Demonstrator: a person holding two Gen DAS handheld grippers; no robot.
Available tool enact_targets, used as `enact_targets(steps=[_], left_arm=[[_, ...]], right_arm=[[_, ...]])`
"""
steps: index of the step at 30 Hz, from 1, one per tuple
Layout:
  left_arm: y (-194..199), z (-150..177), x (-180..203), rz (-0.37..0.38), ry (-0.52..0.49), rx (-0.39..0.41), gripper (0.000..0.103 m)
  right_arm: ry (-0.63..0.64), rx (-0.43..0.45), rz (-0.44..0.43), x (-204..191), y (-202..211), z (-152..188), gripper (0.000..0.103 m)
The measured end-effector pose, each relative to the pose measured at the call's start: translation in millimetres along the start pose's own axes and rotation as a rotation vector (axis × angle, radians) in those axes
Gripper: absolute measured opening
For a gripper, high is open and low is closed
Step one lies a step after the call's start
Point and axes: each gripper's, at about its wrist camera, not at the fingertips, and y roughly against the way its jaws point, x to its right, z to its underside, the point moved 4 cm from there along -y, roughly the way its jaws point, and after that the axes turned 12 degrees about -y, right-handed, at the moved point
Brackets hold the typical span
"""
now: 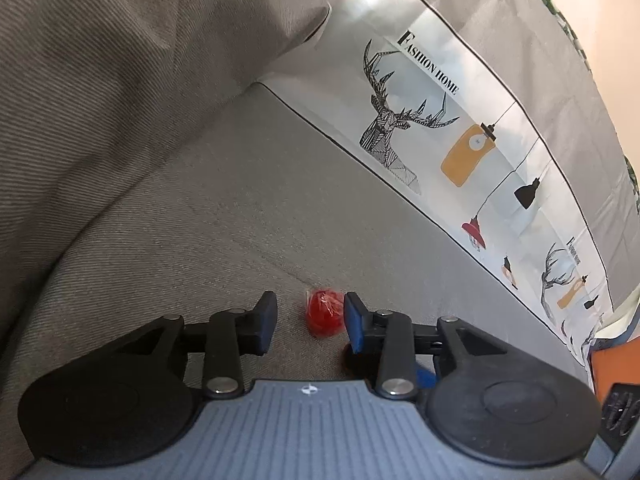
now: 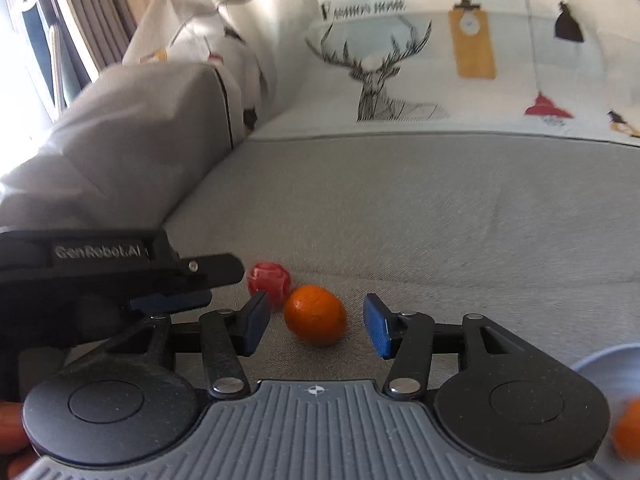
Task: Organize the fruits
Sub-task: 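Grasp a red wrapped fruit with the left gripper while the right gripper grasps an orange, then carry the red wrapped fruit and orange over the blue plate with both grippers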
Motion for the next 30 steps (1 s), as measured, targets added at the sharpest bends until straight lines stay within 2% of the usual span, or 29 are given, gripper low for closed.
enact_targets(steps=[2,7,9,16,17,18,19,22,30], left_arm=[[-6,-2,1,-0.006,-0.005,-0.007,0.045],[-19,-4,8,-0.017,-0.044,-0.018,0.045],[-24,-3,14,-0.028,-0.077,-0.024,0.051],[-38,4,45,-0.113,-0.314,-0.026,0.055],[-39,5,49,-0.132,-0.353,-0.024,0.050],[-39,7,53,-0.148,-0.391,-0.022,0.035],[-39,9,55,-0.158,-0.418,-0.024,0.031],[-33,11,57,-0.185,-0.453,0.004,0.030],[13,15,62,-0.151,-0.433,0.063,0.030]], right_arm=[[0.014,-0.028,-0.006,-1,-7,2,0.037],[0.003,-0.002,0.028,0,-2,-3,0.036],[-0.016,0.023,0.070,5,3,-8,0.036],[-0.147,0.105,0.168,32,22,-26,0.036],[-0.157,0.114,0.174,35,25,-28,0.036],[-0.167,0.123,0.176,38,28,-29,0.036],[-0.172,0.131,0.175,40,31,-30,0.036],[-0.168,0.161,0.170,41,41,-35,0.036],[-0.143,0.244,0.128,39,102,-49,0.036]])
